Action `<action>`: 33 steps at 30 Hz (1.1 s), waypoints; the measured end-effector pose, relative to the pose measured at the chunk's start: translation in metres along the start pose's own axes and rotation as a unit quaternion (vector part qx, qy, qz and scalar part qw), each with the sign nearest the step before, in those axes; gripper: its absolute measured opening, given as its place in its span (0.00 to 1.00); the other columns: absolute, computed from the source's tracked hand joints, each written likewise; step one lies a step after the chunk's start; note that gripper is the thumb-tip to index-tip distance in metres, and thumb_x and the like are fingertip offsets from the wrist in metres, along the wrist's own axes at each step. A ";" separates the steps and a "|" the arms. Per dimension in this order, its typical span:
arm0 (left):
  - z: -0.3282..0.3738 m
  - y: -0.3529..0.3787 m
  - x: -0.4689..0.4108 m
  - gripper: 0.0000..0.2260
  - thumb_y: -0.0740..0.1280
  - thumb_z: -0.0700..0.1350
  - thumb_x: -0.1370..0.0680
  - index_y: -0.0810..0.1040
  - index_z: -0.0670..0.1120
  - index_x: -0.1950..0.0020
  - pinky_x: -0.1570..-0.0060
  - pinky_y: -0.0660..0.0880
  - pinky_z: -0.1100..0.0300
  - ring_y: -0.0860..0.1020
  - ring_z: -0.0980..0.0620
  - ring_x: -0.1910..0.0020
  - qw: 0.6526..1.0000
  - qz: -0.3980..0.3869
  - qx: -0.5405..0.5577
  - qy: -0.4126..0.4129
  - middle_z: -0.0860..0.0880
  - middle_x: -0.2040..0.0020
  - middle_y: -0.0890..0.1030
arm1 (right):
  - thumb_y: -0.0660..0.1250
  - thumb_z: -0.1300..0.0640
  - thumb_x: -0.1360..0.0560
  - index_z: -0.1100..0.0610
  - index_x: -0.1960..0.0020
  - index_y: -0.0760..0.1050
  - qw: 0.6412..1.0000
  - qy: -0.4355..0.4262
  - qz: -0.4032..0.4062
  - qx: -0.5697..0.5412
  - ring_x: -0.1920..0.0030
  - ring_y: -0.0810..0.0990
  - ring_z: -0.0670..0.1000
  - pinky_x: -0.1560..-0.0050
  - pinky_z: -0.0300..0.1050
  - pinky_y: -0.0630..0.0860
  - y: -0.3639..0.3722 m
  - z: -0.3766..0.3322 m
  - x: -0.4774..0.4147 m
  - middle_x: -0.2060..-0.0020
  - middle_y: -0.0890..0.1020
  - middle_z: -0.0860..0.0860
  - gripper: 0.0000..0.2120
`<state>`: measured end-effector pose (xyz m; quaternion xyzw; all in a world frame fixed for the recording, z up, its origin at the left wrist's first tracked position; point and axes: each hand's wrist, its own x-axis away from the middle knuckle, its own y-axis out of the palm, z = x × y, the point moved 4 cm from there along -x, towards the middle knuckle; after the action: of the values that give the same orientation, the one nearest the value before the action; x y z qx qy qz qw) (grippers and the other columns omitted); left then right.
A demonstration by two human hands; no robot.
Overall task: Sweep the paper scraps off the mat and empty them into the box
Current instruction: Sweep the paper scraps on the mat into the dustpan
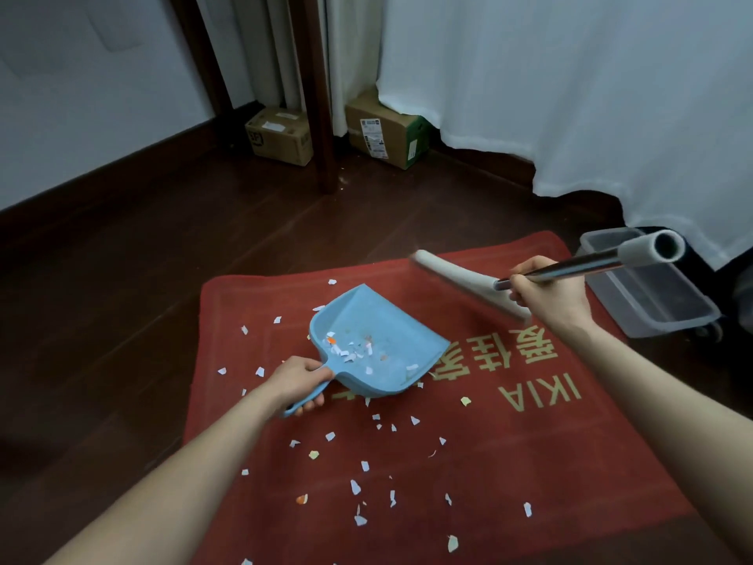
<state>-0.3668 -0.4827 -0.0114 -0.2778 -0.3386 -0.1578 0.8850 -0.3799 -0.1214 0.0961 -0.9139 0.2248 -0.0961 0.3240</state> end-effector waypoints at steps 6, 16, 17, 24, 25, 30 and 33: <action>-0.031 -0.014 0.031 0.11 0.62 0.44 0.21 0.79 0.38 0.50 0.82 0.64 0.67 0.69 0.55 0.83 0.998 -0.007 -0.046 -0.035 0.46 0.73 0.77 | 0.66 0.56 0.27 0.59 0.57 0.77 0.987 0.036 -0.053 0.149 0.56 0.82 0.60 0.55 0.48 0.79 0.035 0.010 0.042 0.58 0.83 0.57 0.07; -0.030 -0.009 0.042 0.09 0.62 0.45 0.21 0.79 0.41 0.53 0.82 0.65 0.68 0.69 0.55 0.83 0.999 -0.012 -0.037 -0.029 0.46 0.73 0.77 | 0.66 0.65 0.28 0.59 0.57 0.79 0.996 -0.024 -0.085 -0.015 0.68 0.83 0.48 0.64 0.44 0.80 0.000 -0.013 0.059 0.66 0.84 0.54 0.04; -0.031 -0.009 0.044 0.10 0.62 0.45 0.21 0.80 0.40 0.52 0.82 0.65 0.68 0.69 0.55 0.83 0.998 -0.019 -0.044 -0.027 0.47 0.74 0.78 | 0.67 0.62 0.28 0.57 0.57 0.79 0.998 -0.016 -0.064 0.021 0.66 0.83 0.51 0.65 0.45 0.79 -0.004 -0.009 0.062 0.64 0.84 0.55 0.03; -0.029 0.003 0.055 0.09 0.61 0.44 0.21 0.79 0.42 0.53 0.84 0.63 0.70 0.68 0.57 0.86 0.995 -0.022 -0.098 -0.016 0.47 0.73 0.77 | 0.68 0.67 0.30 0.62 0.62 0.75 0.978 0.025 -0.207 -0.001 0.71 0.81 0.52 0.66 0.45 0.80 0.030 -0.002 0.103 0.72 0.81 0.54 0.04; -0.030 0.003 0.056 0.09 0.61 0.44 0.21 0.79 0.42 0.54 0.84 0.63 0.70 0.68 0.57 0.86 0.995 -0.021 -0.094 -0.015 0.47 0.73 0.77 | 0.67 0.70 0.29 0.62 0.62 0.75 0.977 0.026 -0.210 -0.037 0.74 0.80 0.48 0.71 0.40 0.79 0.028 -0.006 0.102 0.74 0.80 0.52 0.07; -0.034 0.001 0.064 0.11 0.62 0.44 0.21 0.79 0.38 0.49 0.83 0.64 0.68 0.68 0.56 0.85 0.996 -0.038 -0.078 -0.013 0.47 0.73 0.77 | 0.66 0.67 0.29 0.61 0.60 0.79 0.995 -0.001 -0.093 -0.031 0.72 0.81 0.45 0.64 0.43 0.80 -0.012 -0.013 0.091 0.68 0.83 0.53 0.05; -0.036 0.005 0.069 0.09 0.61 0.44 0.21 0.78 0.41 0.53 0.82 0.64 0.69 0.68 0.56 0.85 0.994 -0.043 -0.101 -0.013 0.47 0.74 0.77 | 0.68 0.62 0.32 0.57 0.62 0.79 0.994 0.002 -0.059 0.093 0.63 0.84 0.55 0.56 0.51 0.81 -0.018 -0.002 0.094 0.64 0.85 0.55 0.02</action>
<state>-0.2969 -0.5067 0.0120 -0.3529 -0.3442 -0.2254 0.8403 -0.2915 -0.1543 0.1121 -0.8914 0.1614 -0.1368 0.4007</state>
